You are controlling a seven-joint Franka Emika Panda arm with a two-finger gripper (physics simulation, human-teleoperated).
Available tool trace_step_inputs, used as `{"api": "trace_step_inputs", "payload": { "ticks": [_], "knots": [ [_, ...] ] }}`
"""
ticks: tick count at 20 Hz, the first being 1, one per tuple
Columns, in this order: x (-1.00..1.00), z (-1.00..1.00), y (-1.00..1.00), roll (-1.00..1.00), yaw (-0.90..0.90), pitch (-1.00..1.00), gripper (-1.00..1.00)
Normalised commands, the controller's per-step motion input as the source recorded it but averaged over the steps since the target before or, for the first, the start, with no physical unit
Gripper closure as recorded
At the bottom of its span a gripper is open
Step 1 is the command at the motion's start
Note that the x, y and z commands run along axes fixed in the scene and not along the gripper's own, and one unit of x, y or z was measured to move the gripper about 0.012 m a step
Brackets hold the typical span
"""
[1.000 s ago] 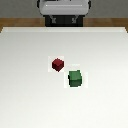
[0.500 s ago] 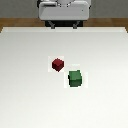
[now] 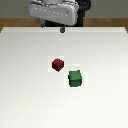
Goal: Place the red cube on top of the green cube.
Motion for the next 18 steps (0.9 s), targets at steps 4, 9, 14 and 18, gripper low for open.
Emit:
{"api": "trace_step_inputs", "payload": {
  "ticks": [4, 9, 14, 18],
  "knots": [
    [0.0, 0.0, 0.0, 0.0, -0.08, 0.0, -1.0],
    [0.8, 0.0, 0.0, 0.0, 0.0, 0.0, -1.0],
    [-0.2, 0.0, 0.2, 0.0, 0.0, 0.0, -1.0],
    [-0.25, 0.0, 0.0, 0.0, 0.0, 0.0, -1.0]
  ]
}}
